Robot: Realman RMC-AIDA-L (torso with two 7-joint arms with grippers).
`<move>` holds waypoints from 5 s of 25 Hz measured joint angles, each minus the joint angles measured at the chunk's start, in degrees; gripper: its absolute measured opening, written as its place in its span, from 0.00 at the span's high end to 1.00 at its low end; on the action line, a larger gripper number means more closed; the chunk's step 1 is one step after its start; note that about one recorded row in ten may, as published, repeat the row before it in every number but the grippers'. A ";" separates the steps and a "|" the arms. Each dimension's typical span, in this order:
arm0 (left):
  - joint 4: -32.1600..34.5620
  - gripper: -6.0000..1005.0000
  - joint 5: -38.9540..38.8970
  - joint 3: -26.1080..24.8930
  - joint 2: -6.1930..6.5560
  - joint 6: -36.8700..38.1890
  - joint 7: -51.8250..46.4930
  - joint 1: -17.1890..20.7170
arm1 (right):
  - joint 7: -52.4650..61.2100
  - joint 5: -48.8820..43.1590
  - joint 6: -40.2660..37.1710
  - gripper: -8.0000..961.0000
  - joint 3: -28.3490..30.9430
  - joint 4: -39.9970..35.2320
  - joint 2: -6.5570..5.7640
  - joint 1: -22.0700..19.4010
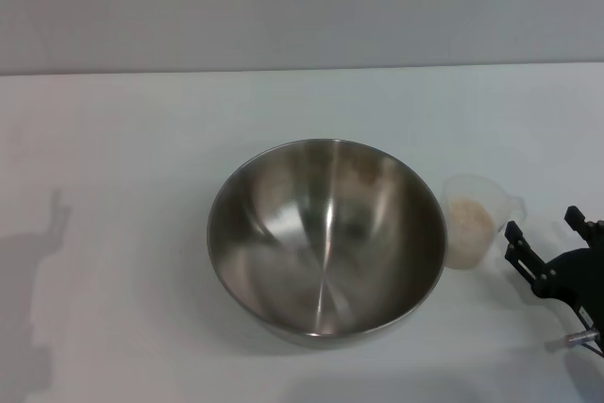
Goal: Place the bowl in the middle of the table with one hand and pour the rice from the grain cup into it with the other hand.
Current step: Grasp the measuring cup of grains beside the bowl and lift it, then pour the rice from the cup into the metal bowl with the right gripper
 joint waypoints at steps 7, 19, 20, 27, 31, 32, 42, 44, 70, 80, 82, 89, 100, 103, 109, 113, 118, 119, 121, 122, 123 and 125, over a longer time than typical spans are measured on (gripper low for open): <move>0.00 0.17 -0.01 0.00 0.00 0.03 -0.02 0.22 | -0.22 -0.05 -0.01 0.15 0.00 0.75 -0.08 0.23; 1.23 0.17 -0.02 0.09 -0.05 0.00 -0.11 0.13 | -0.01 0.35 0.07 0.15 0.63 0.29 -0.13 1.62; 1.28 0.17 -0.02 0.09 -0.07 0.00 -0.17 0.18 | 0.00 0.37 0.11 0.15 0.84 0.27 -0.13 1.69; 2.21 0.17 -0.02 0.10 -0.09 0.00 -0.62 0.01 | 0.03 0.45 0.88 0.15 1.42 0.16 -0.10 2.17; 2.39 0.17 -0.03 0.19 -0.09 0.00 -0.64 -0.13 | 0.04 0.48 1.55 0.15 1.42 0.14 -0.10 2.46; 2.43 0.17 -0.03 0.19 -0.09 0.00 -0.64 -0.15 | 0.04 0.48 1.56 0.15 1.49 0.16 -0.11 2.49; 2.60 0.17 -0.03 0.17 -0.09 0.00 -0.65 -0.18 | 0.04 0.10 1.12 0.16 1.84 0.54 -0.10 2.48; 2.60 0.17 -0.03 0.17 -0.09 0.00 -0.65 -0.22 | 0.04 0.08 1.12 0.21 1.65 0.55 -0.12 2.53; 3.47 0.17 -0.03 0.79 -0.12 -0.09 -0.64 -1.04 | -0.05 0.43 -4.84 0.97 2.88 1.36 0.04 0.83; 3.61 0.17 -0.02 1.40 -0.18 -0.09 -0.64 -1.06 | -0.38 0.49 -24.34 0.98 3.91 -0.88 -0.25 -1.81; 3.64 0.17 -0.03 1.44 -0.18 -0.09 -0.64 -1.07 | -0.38 0.48 -25.27 0.98 4.07 -1.34 -0.26 -1.11; 3.65 0.17 -0.03 1.49 -0.24 -0.63 -0.64 -1.22 | -6.81 -0.05 -27.78 0.98 3.10 -1.40 -0.24 4.94; 3.60 0.17 -0.12 1.50 -0.27 -0.71 -0.64 -1.71 | -42.22 -1.48 -21.42 0.98 -0.84 7.37 -0.14 11.13; 3.59 0.17 -0.12 1.50 -0.27 -0.73 -0.64 -1.92 | -53.89 -4.47 -20.00 0.98 -0.68 10.39 -0.02 11.37; 3.70 0.17 -0.18 1.49 -0.26 -0.88 -0.64 -2.03 | -72.71 -7.34 -19.22 0.98 -0.70 14.41 0.08 11.27; 3.74 0.17 -0.21 1.49 -0.26 -1.18 -0.64 -2.00 | -86.93 -8.43 -19.06 0.98 -0.69 16.83 0.16 10.87; 3.77 0.17 -0.21 1.49 -0.32 -1.58 -0.64 -1.94 | -95.19 -12.14 -19.04 0.98 -0.92 16.41 0.16 10.45; 3.77 0.17 -0.21 1.49 -0.33 -1.60 -0.64 -1.92 | -96.93 -12.93 -18.94 0.98 -0.92 16.29 0.16 10.34; 3.78 0.17 -0.21 1.49 -0.35 -1.60 -0.73 -1.81 | -102.08 -14.49 -18.32 0.98 -0.84 16.19 0.20 10.16; 3.78 0.17 -0.21 1.51 -0.35 -1.60 -0.86 -1.78 | -104.34 -14.89 -17.89 0.98 -0.70 16.20 0.20 10.12; 3.78 0.17 -0.21 1.51 -0.35 -1.60 -0.86 -1.78 | -106.83 -15.00 -17.23 0.98 -0.50 16.26 0.21 10.11; 3.78 0.17 -0.21 1.51 -0.35 -1.60 -0.86 -1.78 | -112.56 -14.99 -15.53 0.98 0.04 16.50 0.21 10.17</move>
